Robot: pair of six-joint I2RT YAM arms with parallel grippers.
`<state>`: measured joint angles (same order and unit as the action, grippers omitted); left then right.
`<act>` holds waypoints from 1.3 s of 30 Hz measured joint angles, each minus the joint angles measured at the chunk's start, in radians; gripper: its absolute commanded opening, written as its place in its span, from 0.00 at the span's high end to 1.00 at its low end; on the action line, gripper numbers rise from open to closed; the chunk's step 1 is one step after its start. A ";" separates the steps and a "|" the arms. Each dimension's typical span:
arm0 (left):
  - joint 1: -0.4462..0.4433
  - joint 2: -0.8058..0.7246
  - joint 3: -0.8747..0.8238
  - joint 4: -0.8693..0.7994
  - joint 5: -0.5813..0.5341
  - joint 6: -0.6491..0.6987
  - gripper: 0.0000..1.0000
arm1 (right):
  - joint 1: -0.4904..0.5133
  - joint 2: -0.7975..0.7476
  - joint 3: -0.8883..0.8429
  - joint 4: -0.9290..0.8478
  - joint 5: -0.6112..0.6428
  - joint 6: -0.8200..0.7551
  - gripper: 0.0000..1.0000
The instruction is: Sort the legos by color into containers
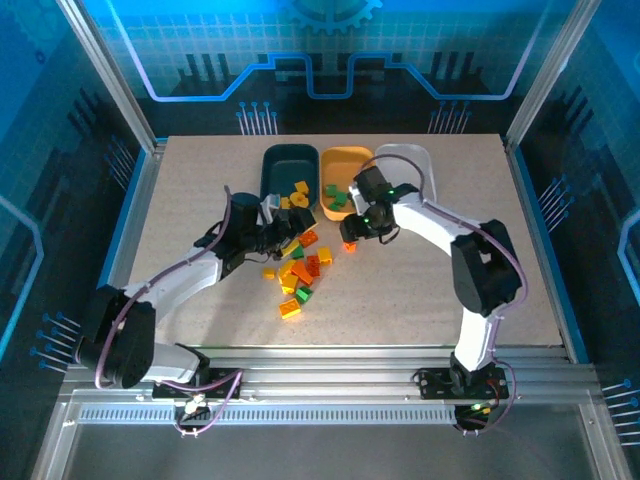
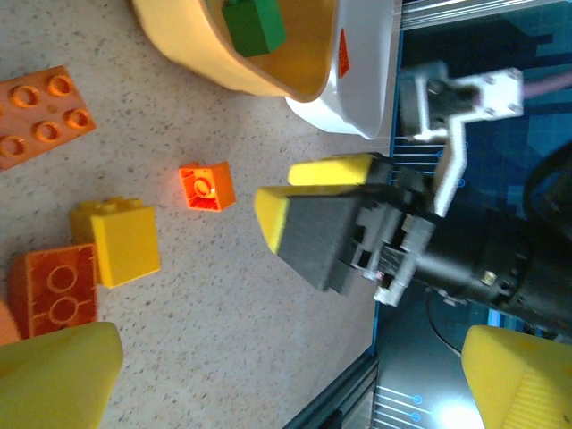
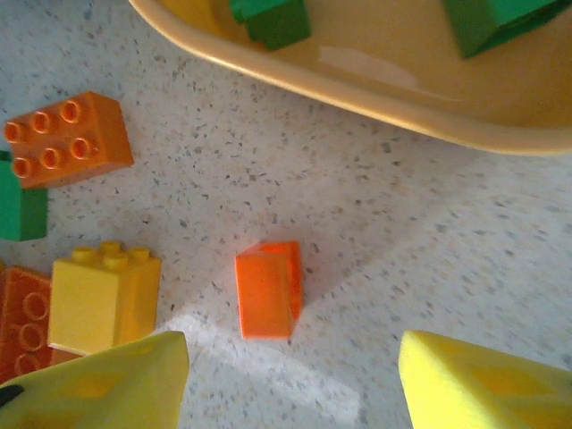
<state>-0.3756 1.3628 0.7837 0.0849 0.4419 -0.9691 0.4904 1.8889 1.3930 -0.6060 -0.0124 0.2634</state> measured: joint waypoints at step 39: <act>-0.174 0.090 0.026 -0.029 -0.013 0.027 0.03 | -0.401 0.224 0.442 -0.117 0.131 0.039 0.73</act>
<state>-0.5499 1.4532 0.8097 0.0559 0.4290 -0.9424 0.0898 2.1128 1.8351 -0.7227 0.1184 0.3027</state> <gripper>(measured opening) 0.964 0.263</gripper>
